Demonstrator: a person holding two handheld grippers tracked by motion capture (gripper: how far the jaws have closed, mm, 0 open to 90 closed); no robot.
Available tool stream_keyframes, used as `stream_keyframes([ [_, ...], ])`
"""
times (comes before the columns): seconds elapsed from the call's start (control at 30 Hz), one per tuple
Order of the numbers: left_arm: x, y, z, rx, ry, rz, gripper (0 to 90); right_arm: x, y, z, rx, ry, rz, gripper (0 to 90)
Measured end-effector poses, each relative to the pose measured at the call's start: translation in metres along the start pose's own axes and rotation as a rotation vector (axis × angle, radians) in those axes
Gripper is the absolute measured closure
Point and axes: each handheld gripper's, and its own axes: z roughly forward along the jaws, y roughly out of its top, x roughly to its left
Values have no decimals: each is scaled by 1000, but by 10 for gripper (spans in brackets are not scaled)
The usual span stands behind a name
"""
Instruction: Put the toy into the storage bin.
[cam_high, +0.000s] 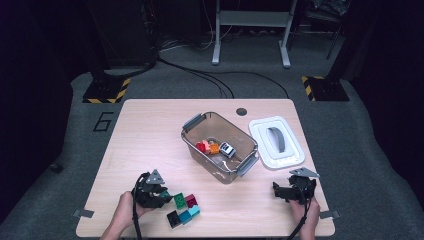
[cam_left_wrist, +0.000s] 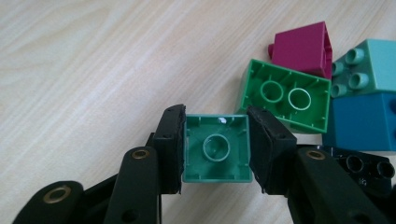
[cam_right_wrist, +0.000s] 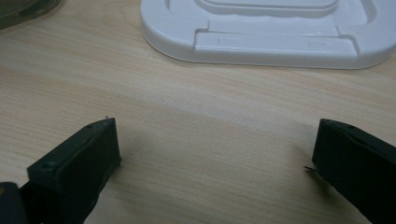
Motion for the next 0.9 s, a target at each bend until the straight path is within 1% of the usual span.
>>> stream_keyframes([
  [0.07,2,1,-2,-7,-3,-4,590,0,0,0,-1,0,-2,0],
  [0.1,3,2,-2,-14,3,-8,590,0,0,0,-1,0,-2,0],
  [0.13,4,3,-3,-11,5,-2,590,0,0,0,0,0,0,0],
  [0.17,6,4,-4,-22,1,-10,590,0,0,0,-1,0,-1,0],
  [0.2,7,5,-5,-22,3,-9,590,0,0,0,0,0,0,0],
  [0.23,8,6,-6,-35,8,-12,590,0,0,0,-1,1,-2,0],
  [0.27,10,7,-7,-32,5,-10,590,0,0,0,0,0,0,0],
  [0.3,11,9,-8,-46,6,-16,590,0,0,0,-1,0,-1,0],
  [0.37,13,12,-9,-54,12,-15,590,0,0,0,0,0,0,0],
  [0.4,14,14,-10,-49,13,-11,590,0,0,0,0,0,0,0],
  [0.43,14,15,-11,-58,16,-15,590,0,0,0,0,0,0,0],
  [0.53,17,21,-12,-62,11,-15,590,0,0,0,0,0,0,0],
  [0.6,18,25,-12,-77,16,-15,590,0,0,0,-1,0,-2,0],
  [0.67,19,28,-14,-75,13,-17,590,0,0,0,0,0,0,0],
  [0.7,20,31,-15,-85,13,-17,590,0,0,0,-1,1,-2,0],
  [0.73,20,32,-15,-89,21,-12,591,0,0,0,-1,0,-1,0],
  [0.83,23,38,-18,-104,21,-16,590,0,0,0,0,0,0,0],
  [0.87,24,39,-19,-96,17,-11,591,0,0,0,0,0,0,0],
  [0.9,25,41,-20,-101,14,-15,590,0,0,0,-1,1,-1,0],
])
